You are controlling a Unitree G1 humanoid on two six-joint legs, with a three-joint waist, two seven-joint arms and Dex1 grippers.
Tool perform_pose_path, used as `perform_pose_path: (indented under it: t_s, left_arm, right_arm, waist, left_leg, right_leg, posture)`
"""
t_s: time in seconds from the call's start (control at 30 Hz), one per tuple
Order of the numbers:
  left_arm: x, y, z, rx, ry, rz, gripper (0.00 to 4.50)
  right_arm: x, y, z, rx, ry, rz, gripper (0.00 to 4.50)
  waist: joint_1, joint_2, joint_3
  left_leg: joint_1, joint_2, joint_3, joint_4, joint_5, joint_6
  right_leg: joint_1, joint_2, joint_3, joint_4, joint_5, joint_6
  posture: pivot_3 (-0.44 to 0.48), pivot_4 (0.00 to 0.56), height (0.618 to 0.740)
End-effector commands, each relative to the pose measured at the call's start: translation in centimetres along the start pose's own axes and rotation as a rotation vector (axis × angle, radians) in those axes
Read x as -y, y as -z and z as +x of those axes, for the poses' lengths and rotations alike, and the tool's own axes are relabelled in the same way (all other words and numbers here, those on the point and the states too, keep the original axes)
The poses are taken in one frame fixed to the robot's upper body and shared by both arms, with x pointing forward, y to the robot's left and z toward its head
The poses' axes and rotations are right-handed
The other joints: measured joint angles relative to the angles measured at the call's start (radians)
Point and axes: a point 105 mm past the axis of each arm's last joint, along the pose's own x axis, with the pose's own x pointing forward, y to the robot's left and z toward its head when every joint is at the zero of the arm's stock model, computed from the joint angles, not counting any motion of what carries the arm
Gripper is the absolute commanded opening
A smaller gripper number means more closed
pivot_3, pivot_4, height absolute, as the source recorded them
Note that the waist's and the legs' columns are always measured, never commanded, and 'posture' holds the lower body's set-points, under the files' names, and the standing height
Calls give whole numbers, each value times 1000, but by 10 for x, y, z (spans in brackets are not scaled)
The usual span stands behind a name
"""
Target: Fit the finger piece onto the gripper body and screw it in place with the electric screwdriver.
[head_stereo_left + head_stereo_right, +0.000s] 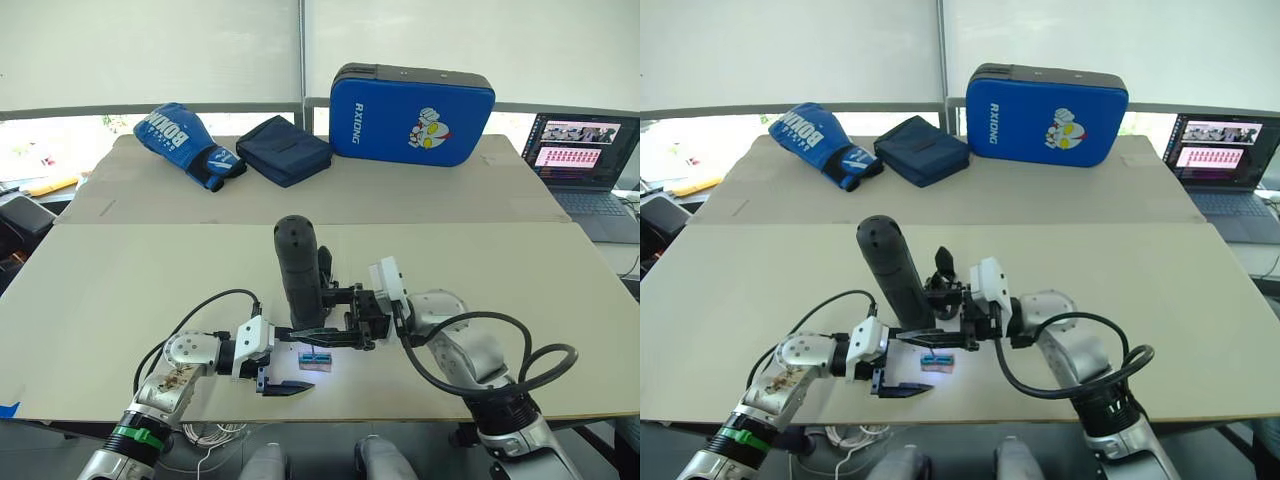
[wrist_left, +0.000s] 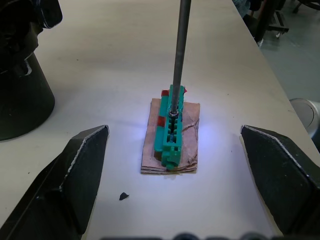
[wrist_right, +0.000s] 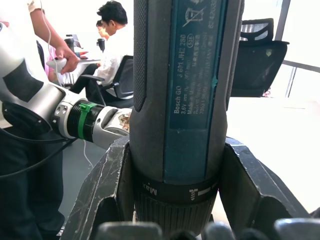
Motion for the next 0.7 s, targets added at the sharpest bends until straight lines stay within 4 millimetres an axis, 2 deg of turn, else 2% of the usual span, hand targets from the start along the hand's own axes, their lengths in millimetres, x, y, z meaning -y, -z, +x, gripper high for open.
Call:
perform_pose_path:
  t_s: [0.03,0.37,0.7]
  left_arm:
    - [3,9,-1,-7,-1,-26,4470]
    - [0,3,-4,70,-21,-20,4470]
    - [-3,-13,-17,163,-37,-13,4470]
  right_arm:
    - [1,4,1,-33,3,2,1937]
    - [3,-32,4,118,-6,-51,1937]
    - [3,-50,6,169,-20,-54,1937]
  waist:
    - [0,0,0]
    - [1,0,-1]
    - [-2,0,0]
  left_leg:
    - [0,0,0,0,0,0]
    - [0,0,0,0,0,0]
    - [-2,0,0,0,0,0]
  right_leg:
    - [0,0,0,0,0,0]
    - [0,0,0,0,0,0]
    - [-2,0,0,0,0,0]
  posture:
    - [0,150,740]
    - [0,150,740]
    - [0,150,740]
